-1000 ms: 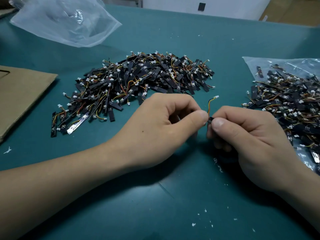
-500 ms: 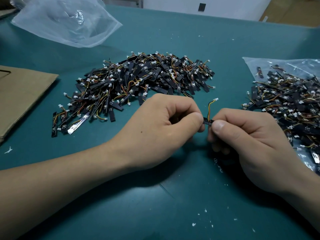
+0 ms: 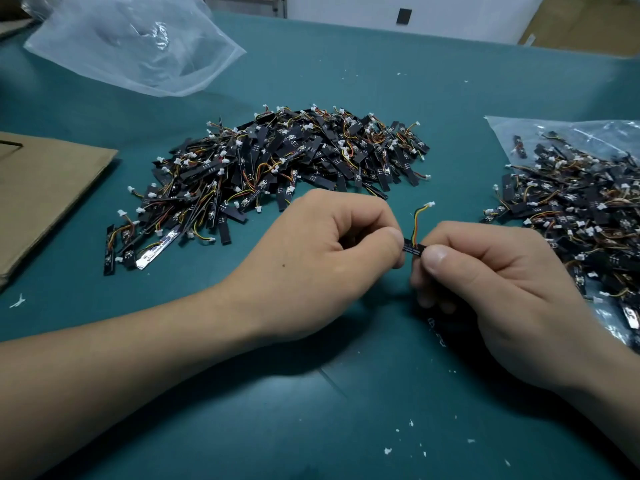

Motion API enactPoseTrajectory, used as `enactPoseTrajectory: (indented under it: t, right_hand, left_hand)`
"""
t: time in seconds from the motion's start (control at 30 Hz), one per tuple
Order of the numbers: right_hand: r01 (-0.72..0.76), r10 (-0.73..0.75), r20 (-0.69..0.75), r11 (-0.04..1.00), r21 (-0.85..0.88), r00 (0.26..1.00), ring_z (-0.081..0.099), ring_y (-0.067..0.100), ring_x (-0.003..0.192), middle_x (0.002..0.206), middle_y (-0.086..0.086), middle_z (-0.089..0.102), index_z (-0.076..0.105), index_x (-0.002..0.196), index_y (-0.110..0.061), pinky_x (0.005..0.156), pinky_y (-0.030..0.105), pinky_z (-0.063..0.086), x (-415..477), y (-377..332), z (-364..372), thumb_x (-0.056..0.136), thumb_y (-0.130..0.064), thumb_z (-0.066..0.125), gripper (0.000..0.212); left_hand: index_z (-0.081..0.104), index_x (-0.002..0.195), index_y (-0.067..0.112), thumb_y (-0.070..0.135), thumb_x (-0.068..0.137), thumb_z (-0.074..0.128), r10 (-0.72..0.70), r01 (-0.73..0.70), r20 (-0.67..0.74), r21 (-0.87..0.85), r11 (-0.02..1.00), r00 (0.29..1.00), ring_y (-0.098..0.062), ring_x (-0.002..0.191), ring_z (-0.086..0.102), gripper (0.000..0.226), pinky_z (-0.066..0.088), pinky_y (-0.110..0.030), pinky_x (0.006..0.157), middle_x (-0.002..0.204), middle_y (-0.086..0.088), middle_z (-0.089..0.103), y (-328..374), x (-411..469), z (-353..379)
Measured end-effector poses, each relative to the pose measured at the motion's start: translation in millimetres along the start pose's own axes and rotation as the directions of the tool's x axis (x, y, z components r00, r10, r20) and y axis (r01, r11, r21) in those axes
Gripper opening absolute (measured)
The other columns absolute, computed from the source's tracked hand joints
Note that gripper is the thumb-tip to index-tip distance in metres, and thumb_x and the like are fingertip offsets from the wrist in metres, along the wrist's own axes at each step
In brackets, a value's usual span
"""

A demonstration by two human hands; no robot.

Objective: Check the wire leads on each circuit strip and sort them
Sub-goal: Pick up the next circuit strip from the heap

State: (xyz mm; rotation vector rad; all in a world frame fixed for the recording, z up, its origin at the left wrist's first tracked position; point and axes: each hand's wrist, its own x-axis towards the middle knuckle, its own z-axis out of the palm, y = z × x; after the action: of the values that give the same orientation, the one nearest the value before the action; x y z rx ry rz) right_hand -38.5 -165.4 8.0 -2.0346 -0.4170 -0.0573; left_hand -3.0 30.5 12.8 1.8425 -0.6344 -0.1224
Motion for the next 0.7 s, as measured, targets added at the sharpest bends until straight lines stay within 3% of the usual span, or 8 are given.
enactPoseTrajectory:
  t: [0.23,0.33,0.37,0.5,0.6,0.7]
  right_hand:
    - [-0.002,0.002,-0.033,1.0,-0.014,0.999,0.054,0.012,0.052,0.063,0.0,0.064,0.066,0.074,-0.022,0.051,0.028,0.044,0.3,-2.0,1.5,0.092,-0.039,0.05,0.03]
    - [0.0,-0.002,-0.031,0.999,-0.044,1.0,0.054,0.015,0.052,0.063,-0.002,0.064,0.067,0.076,-0.023,0.05,0.03,0.045,-0.2,-2.1,1.6,0.092,-0.04,0.05,0.029]
    - [0.002,-0.004,-0.027,0.999,-0.051,1.0,0.055,0.015,0.052,0.063,-0.003,0.065,0.067,0.076,-0.023,0.051,0.03,0.045,-0.4,-2.1,1.5,0.092,-0.04,0.05,0.029]
    - [-0.007,0.007,-0.022,1.0,-0.026,1.0,0.055,0.012,0.052,0.062,-0.001,0.064,0.066,0.074,-0.02,0.051,0.026,0.045,-0.4,-1.7,0.0,0.09,-0.037,0.049,0.029]
    - [-0.019,0.02,0.011,0.999,-0.037,1.0,0.055,0.014,0.051,0.06,0.001,0.064,0.065,0.071,-0.018,0.051,0.033,0.045,-0.4,-0.8,-0.2,0.09,-0.035,0.051,0.029]
    - [-0.014,0.014,0.005,1.0,-0.022,1.0,0.054,0.012,0.05,0.06,0.001,0.063,0.065,0.072,-0.018,0.05,0.03,0.044,-0.4,-0.3,-0.3,0.092,-0.033,0.052,0.028]
  left_hand:
    - [0.069,0.073,0.011,0.016,0.091,0.056,0.01,-0.01,-0.002,-0.007,1.0,1.0,-0.029,0.056,0.048,0.022,0.04,-0.035,0.048,0.059,-0.012,0.058,-0.2,0.1,0.0]
    - [0.064,0.071,0.006,0.013,0.09,0.056,0.028,-0.028,-0.009,0.02,0.999,1.0,-0.003,0.048,0.037,0.022,0.031,-0.017,0.047,0.051,0.009,0.045,-0.1,-0.7,-0.4]
    - [0.064,0.071,0.006,0.012,0.09,0.057,0.028,-0.028,-0.004,0.035,0.999,1.0,-0.002,0.048,0.037,0.022,0.029,-0.013,0.048,0.05,0.011,0.043,0.1,-0.9,-0.4]
    - [0.066,0.071,0.009,0.016,0.09,0.057,0.015,-0.015,0.022,0.002,1.0,1.0,-0.003,0.05,0.039,0.022,0.033,-0.022,0.048,0.052,0.001,0.046,0.7,-1.4,0.4]
    - [0.065,0.069,0.01,0.015,0.09,0.056,0.015,-0.017,0.032,0.061,0.998,0.999,-0.002,0.049,0.038,0.024,0.031,-0.015,0.049,0.051,0.006,0.044,0.9,-1.8,0.5]
    - [0.065,0.069,0.011,0.017,0.09,0.055,0.011,-0.012,0.03,0.028,1.0,0.999,-0.003,0.051,0.039,0.024,0.033,-0.02,0.05,0.054,-0.003,0.047,0.6,-1.7,0.0]
